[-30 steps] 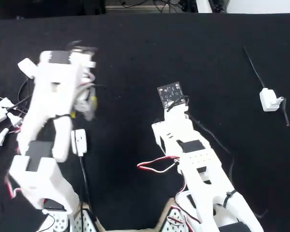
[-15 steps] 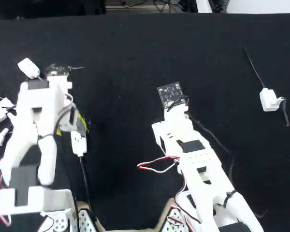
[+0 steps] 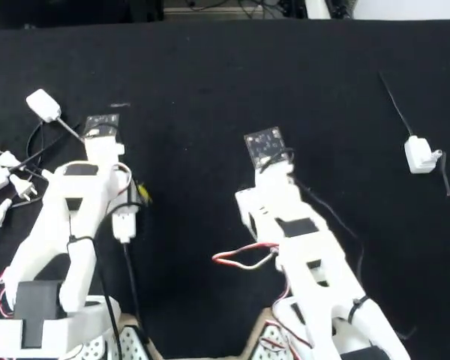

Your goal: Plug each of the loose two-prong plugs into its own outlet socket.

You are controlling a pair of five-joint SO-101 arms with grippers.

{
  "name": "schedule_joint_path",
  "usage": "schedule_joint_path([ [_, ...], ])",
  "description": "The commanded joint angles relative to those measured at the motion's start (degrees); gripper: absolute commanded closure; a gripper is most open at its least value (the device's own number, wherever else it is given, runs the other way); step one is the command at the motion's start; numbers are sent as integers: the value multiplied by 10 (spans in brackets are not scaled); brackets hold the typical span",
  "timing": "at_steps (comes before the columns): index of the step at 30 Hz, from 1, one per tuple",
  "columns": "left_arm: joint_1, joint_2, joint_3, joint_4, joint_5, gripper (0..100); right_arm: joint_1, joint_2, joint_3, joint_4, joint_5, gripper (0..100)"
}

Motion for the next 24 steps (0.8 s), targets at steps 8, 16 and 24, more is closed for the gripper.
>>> schedule_joint_path([
  [8,7,-21,-3,-13,3,910,9,-7,-2,-13,-4,800],
  [16,29,-28,-58,-13,3,913,9,-7,-2,-14,-4,800],
  [24,195,-22,-165,-13,-10,909,13,-7,-2,-14,-4,800],
])
